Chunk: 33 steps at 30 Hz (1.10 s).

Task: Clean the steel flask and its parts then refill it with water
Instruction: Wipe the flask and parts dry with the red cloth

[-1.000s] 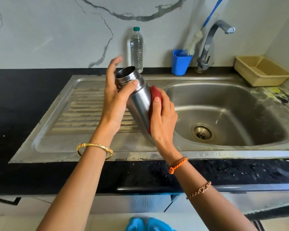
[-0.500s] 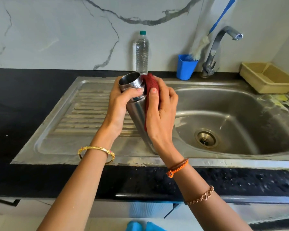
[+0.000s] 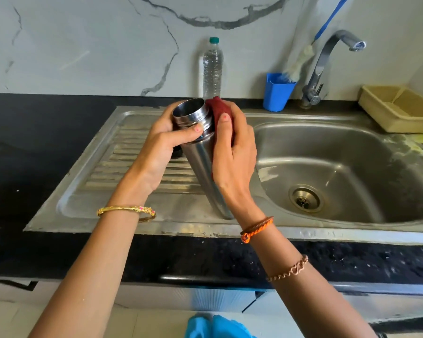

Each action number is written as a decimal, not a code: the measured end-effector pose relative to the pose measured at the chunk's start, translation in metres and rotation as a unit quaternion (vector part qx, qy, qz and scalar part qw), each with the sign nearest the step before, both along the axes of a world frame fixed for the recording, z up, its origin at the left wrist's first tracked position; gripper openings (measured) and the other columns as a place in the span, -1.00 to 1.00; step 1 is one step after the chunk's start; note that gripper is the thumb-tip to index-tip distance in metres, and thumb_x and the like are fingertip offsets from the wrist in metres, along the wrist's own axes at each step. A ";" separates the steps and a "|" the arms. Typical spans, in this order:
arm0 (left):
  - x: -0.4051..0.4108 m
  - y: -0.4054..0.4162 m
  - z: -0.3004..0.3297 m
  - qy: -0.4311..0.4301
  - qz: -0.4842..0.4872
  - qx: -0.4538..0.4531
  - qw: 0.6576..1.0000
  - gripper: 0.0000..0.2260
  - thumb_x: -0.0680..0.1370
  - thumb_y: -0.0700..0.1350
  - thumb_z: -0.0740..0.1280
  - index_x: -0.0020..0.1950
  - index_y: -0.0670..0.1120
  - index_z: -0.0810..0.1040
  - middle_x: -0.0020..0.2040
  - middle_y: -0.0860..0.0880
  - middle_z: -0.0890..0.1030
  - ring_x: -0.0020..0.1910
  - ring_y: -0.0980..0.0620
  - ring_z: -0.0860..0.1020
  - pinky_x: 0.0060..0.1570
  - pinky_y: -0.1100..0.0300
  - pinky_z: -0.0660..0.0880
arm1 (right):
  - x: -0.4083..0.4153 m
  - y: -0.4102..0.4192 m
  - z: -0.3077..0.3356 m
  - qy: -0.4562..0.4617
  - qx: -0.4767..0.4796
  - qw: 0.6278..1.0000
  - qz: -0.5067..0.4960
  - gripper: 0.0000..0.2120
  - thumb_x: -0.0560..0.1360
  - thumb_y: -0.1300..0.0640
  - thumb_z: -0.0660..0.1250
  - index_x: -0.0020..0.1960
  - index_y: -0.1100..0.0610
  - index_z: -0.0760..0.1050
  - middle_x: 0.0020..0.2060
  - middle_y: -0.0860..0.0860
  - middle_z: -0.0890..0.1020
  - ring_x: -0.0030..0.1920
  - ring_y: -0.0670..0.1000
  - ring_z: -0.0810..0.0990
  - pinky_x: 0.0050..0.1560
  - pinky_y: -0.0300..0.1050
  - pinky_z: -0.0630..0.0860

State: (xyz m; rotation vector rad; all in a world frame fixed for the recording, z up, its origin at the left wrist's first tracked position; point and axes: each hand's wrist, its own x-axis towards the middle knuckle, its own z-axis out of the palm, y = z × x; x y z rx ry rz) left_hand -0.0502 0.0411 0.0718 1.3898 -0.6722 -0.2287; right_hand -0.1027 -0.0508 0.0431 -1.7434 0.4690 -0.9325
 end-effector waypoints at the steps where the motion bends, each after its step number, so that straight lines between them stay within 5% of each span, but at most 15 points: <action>1: 0.000 0.000 -0.001 0.018 0.003 -0.010 1.000 -0.71 0.35 -0.20 0.31 0.06 -0.04 0.50 -0.12 0.13 0.64 -0.05 0.19 0.57 0.00 0.33 0.45 | -0.001 0.002 -0.006 0.000 -0.013 1.000 -0.003 -0.53 0.48 -0.25 -0.04 0.30 -0.18 0.38 0.15 -0.11 0.52 0.13 -0.15 0.41 0.16 -0.13 0.35; 8: -0.011 -0.004 -0.010 0.072 0.176 -0.049 0.981 -0.77 0.28 0.06 0.42 -0.17 0.01 0.50 -0.24 0.13 0.59 -0.17 0.19 0.56 -0.04 0.25 0.45 | -0.019 -0.001 -0.075 0.127 0.045 0.987 -0.085 -0.40 0.35 -0.33 -0.16 0.25 -0.23 0.40 0.19 -0.08 0.47 0.18 0.01 0.40 0.23 0.17 0.34; 11: -0.013 -0.008 -0.004 0.102 0.223 -0.046 0.968 -0.67 0.21 0.12 0.54 -0.20 0.01 0.50 -0.27 0.15 0.60 -0.17 0.19 0.56 0.00 0.18 0.48 | -0.013 0.004 -0.055 0.128 0.048 0.988 -0.073 -0.40 0.33 -0.33 -0.17 0.22 -0.24 0.41 0.17 -0.07 0.49 0.17 0.03 0.42 0.23 0.15 0.32; 13: -0.012 -0.012 -0.001 0.147 0.239 -0.078 0.957 -0.77 0.27 0.06 0.49 -0.24 0.01 0.50 -0.37 0.18 0.61 -0.21 0.19 0.58 0.02 0.16 0.51 | -0.006 0.014 -0.029 0.102 0.007 0.994 -0.040 -0.45 0.38 -0.32 -0.14 0.24 -0.24 0.39 0.15 -0.06 0.49 0.14 0.04 0.43 0.21 0.15 0.33; 19: -0.014 -0.007 -0.004 0.130 0.255 -0.118 0.951 -0.82 0.31 -0.04 0.47 -0.23 -0.05 0.52 -0.39 0.16 0.60 -0.35 0.29 0.56 -0.29 0.42 0.45 | -0.002 0.021 -0.022 0.042 -0.082 0.996 -0.013 -0.53 0.47 -0.27 -0.08 0.31 -0.25 0.34 0.13 -0.10 0.48 0.10 0.01 0.45 0.12 0.15 0.40; 26: -0.006 0.007 -0.010 0.163 0.226 -0.123 0.952 -0.82 0.31 -0.12 0.47 -0.19 -0.05 0.50 -0.33 0.11 0.57 -0.32 0.21 0.56 -0.31 0.33 0.45 | -0.020 0.009 -0.071 0.131 -0.015 0.990 -0.048 -0.41 0.38 -0.33 -0.16 0.27 -0.22 0.39 0.17 -0.08 0.49 0.15 0.04 0.43 0.16 0.13 0.37; 33: -0.021 -0.008 0.004 0.178 0.179 -0.172 0.952 -0.77 0.10 -0.04 0.52 -0.33 -0.07 0.59 -0.42 0.10 0.63 -0.36 0.17 0.61 -0.34 0.28 0.53 | 0.003 0.030 -0.004 -0.019 -0.094 0.995 -0.017 -0.51 0.49 -0.22 -0.05 0.31 -0.13 0.41 0.12 -0.05 0.52 0.08 0.04 0.48 0.08 0.16 0.42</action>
